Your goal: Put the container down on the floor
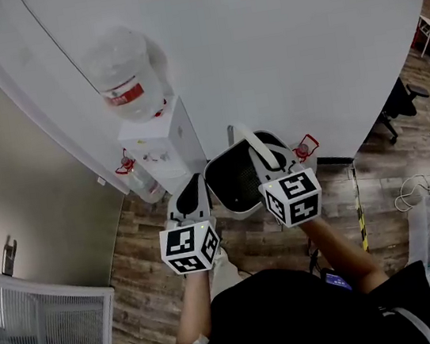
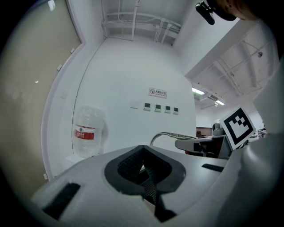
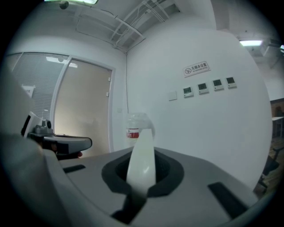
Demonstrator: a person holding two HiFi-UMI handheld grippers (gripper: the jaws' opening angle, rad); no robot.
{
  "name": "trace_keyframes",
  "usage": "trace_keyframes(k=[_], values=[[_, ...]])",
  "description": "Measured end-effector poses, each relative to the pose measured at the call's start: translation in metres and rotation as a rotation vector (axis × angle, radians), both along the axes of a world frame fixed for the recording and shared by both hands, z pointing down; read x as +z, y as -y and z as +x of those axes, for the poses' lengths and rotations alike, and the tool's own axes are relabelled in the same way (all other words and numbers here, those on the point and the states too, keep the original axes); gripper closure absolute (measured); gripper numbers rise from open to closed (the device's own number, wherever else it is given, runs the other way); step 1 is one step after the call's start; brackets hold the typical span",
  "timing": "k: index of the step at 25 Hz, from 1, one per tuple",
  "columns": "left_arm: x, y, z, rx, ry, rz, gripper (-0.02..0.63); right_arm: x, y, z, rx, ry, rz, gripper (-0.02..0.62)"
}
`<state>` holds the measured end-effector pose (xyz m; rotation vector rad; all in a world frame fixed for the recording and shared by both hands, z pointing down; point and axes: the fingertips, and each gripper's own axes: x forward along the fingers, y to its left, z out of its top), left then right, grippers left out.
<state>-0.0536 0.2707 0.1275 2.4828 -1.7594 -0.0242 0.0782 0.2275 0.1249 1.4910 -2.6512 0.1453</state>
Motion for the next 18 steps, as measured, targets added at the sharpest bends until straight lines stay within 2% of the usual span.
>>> trace_keyframes(k=[18], values=[[0.004, 0.101, -0.066, 0.030, -0.018, -0.029, 0.592, 0.006, 0.100, -0.062, 0.037, -0.001, -0.030, 0.566]])
